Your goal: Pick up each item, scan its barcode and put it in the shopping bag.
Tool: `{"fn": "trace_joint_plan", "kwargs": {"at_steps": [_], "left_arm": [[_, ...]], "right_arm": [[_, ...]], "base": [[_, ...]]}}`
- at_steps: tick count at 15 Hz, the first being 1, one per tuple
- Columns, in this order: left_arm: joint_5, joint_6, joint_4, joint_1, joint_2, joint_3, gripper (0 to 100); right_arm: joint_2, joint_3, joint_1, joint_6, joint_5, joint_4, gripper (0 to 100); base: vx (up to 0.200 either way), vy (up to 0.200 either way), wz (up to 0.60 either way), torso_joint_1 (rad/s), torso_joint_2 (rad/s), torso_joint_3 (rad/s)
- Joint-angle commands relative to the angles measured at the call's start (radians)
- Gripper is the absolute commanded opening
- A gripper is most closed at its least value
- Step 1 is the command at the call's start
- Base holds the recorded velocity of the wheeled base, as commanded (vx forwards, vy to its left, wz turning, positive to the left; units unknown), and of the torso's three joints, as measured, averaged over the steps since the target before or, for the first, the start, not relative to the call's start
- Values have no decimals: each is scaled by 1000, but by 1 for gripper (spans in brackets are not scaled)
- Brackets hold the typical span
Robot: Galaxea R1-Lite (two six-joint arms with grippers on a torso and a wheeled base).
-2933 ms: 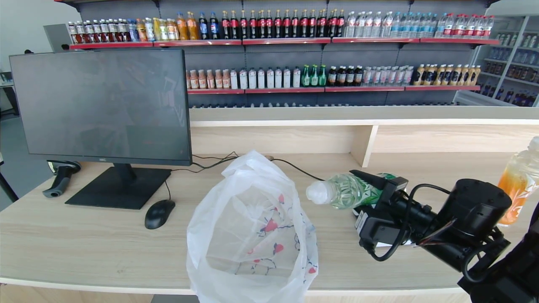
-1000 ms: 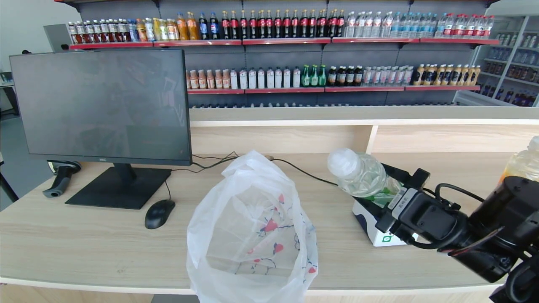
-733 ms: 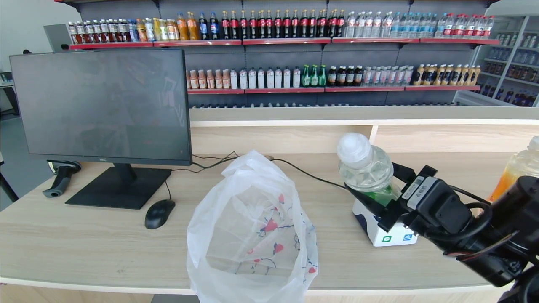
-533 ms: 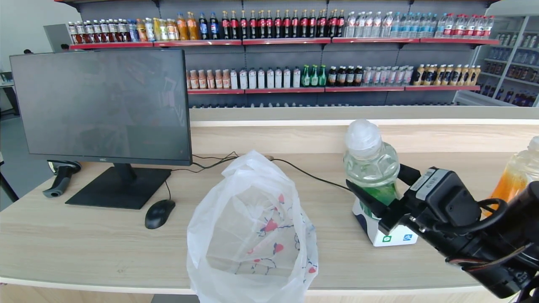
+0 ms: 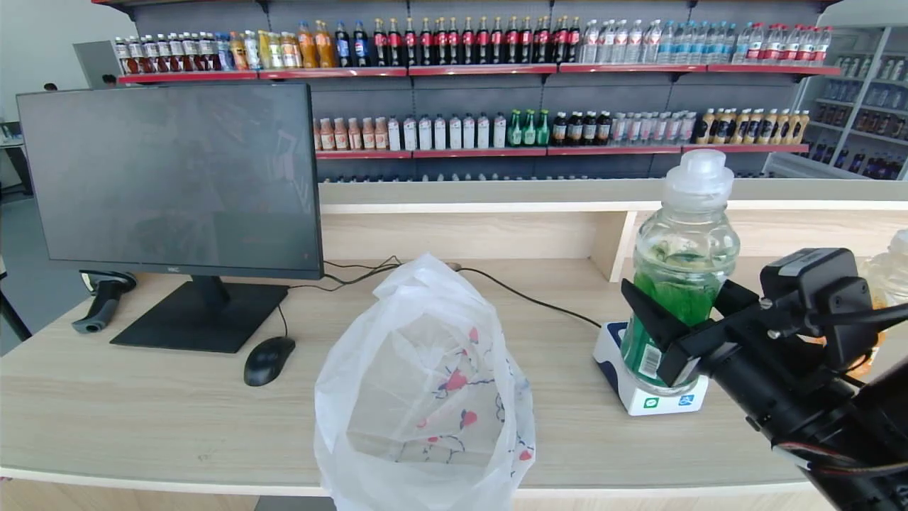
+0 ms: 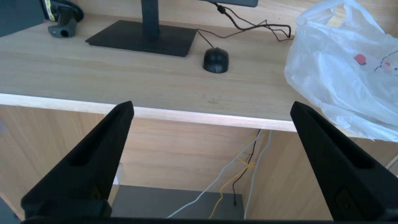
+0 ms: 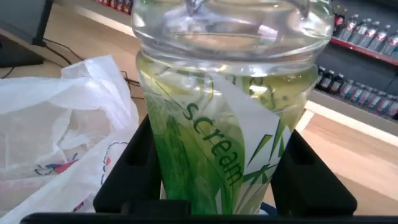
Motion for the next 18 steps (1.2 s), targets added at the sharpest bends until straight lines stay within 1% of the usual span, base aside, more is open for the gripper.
{"fn": "trace_joint_plan", "kwargs": {"at_steps": [1,2,5,11,14,18], "left_arm": [[0,-1,0,0,0,0,100],[0,-1,0,0,0,0,100],[0,-1,0,0,0,0,100],[0,-1,0,0,0,0,100],[0,-1,0,0,0,0,100],[0,-4,0,0,0,0,100]], "right_arm": [[-8,7,0,100,-70,-1,0],[-17,11,0,134,-79,-1,0],[-48,60,0,145,-80,-1,0],[-74,76,-1,152,-80,-1,0],[-69,71,-1,154,-80,-1,0],[-74,76,-3,171,-82,-1,0]], "base": [[0,0,0,0,0,0],[0,0,0,0,0,0],[0,0,0,0,0,0],[0,0,0,0,0,0],[-200,0,0,7,2,-1],[0,0,0,0,0,0]]}}
